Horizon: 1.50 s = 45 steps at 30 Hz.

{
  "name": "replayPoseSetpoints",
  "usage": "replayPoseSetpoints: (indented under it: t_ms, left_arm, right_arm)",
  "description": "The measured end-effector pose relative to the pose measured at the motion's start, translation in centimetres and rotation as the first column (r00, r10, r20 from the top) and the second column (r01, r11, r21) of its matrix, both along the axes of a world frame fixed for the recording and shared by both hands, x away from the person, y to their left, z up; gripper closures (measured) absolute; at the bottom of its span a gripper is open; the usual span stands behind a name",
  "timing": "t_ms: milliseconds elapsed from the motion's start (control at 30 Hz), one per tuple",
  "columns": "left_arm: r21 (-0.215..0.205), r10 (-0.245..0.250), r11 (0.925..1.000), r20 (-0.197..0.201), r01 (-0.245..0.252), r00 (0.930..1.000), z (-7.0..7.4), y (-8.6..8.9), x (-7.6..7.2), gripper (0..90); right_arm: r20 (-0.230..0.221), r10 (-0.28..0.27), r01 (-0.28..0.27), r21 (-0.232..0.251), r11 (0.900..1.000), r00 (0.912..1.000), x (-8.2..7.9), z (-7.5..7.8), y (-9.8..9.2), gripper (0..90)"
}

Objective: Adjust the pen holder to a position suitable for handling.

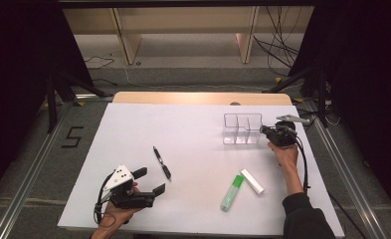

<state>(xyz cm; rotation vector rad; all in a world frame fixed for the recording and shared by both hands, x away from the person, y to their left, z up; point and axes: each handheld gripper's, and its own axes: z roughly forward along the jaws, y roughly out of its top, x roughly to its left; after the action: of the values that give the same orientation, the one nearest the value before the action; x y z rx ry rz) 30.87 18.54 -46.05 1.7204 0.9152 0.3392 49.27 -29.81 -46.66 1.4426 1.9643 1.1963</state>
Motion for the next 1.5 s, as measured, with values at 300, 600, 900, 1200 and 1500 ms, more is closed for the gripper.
replayPoseSetpoints:
  t_ms: [300,600,900,1200,1500]
  left_arm:
    - [-0.001,-0.001,1.0,0.001,0.001,1.0,0.0,0.0,0.0,7.9]
    - [-0.001,-0.004,1.0,0.002,0.004,1.0,0.0,0.0,0.0,7.9]
    - [-0.001,-0.005,1.0,0.001,0.005,1.0,0.0,-0.1,0.0,7.9]
    - [-0.002,-0.006,1.0,0.002,0.006,1.0,0.0,0.0,0.0,7.9]
    - [-0.002,-0.007,1.0,0.002,0.007,1.0,0.1,0.0,0.0,7.9]
  right_arm:
    - [-0.002,0.035,-0.035,-0.002,0.999,0.9994,0.4,0.3,2.2,90.0]
    - [-0.002,0.063,-0.063,0.003,0.998,0.998,0.6,0.4,4.1,90.0]
    - [-0.01,0.081,-0.081,0.001,0.997,0.9966,0.6,0.5,5.4,90.0]
    - [-0.012,0.109,-0.109,-0.008,0.994,0.994,0.9,0.8,7.2,90.0]
    - [-0.018,0.139,-0.139,-0.015,0.99,0.9902,1.2,0.8,9.2,90.0]
